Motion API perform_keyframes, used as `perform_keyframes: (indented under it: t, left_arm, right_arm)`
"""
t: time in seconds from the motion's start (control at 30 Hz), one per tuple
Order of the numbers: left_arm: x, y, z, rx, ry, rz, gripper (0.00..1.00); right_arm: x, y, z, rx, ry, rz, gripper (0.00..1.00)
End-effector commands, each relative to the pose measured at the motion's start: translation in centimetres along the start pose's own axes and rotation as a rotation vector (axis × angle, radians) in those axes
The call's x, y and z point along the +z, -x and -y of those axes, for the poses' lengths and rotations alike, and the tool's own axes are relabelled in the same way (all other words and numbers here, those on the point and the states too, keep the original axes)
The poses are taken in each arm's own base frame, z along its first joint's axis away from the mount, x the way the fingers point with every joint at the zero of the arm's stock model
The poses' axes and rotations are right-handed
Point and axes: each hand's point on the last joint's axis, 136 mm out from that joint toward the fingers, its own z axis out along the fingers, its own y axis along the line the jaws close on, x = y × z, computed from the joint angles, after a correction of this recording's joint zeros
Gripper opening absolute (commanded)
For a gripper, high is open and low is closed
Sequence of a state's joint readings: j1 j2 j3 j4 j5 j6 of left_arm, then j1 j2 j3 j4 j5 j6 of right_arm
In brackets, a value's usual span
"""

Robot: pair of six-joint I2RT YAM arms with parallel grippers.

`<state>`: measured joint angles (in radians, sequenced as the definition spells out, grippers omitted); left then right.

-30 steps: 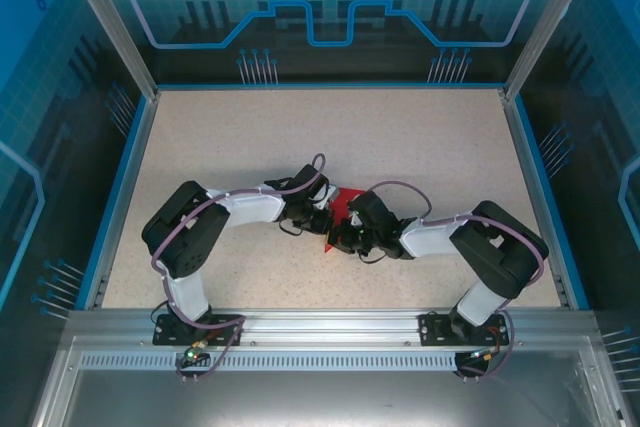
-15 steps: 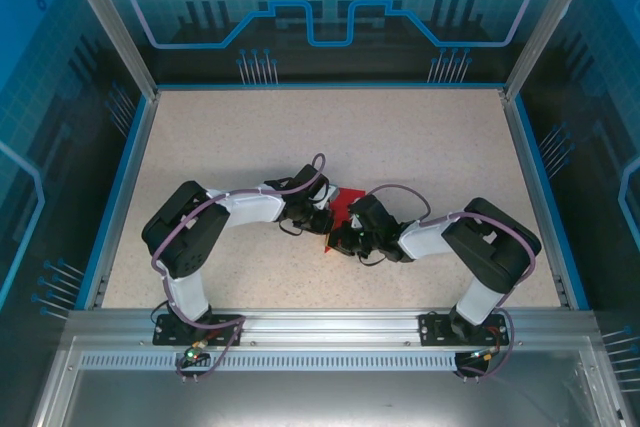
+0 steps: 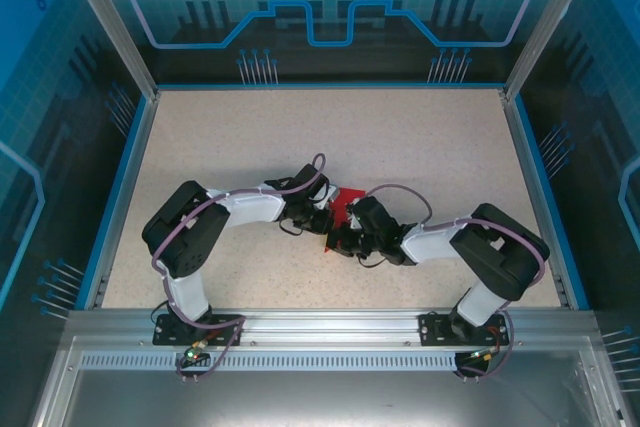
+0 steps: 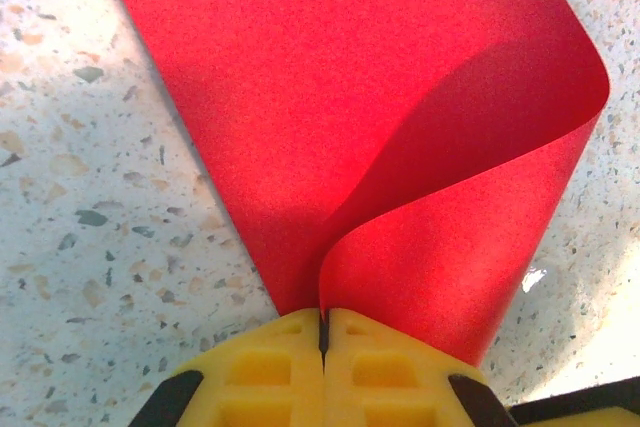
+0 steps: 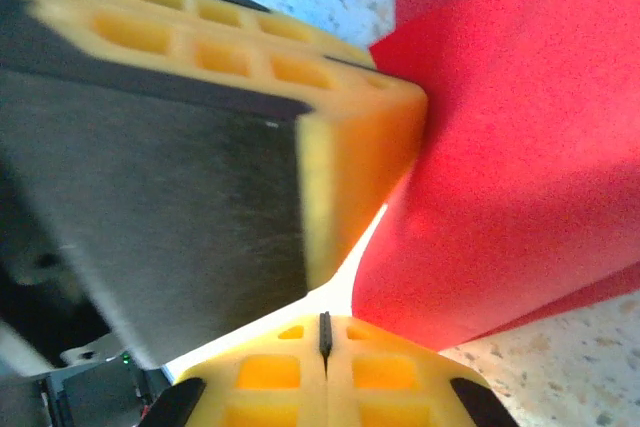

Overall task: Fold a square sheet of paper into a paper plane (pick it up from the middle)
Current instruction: Third fold the triangle at the center of the table.

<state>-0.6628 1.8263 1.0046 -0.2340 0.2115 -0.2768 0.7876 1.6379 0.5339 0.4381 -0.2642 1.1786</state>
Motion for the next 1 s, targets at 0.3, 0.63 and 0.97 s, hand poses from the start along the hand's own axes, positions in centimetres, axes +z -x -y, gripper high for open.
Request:
perform_keyframes:
  t: [0.3,0.63,0.97]
  left_arm:
    - [1.5,-2.3,-1.5,0.013,0.047,-0.098,0.0]
    - [1.5,-2.2,-1.4,0.01,0.04,-0.095,0.0]
    - [1.5,-2.1,-1.2,0.009,0.033,-0.096,0.01]
  right_arm:
    - [1.0,-0.6,1.7,0.024,-0.029,-0.01,0.0]
    - [-7.1,5.3,3.6,0.022,-0.154,0.174,0.04]
    - [-5.8,10.7,2.6,-0.045,-0.148,0.074,0.01]
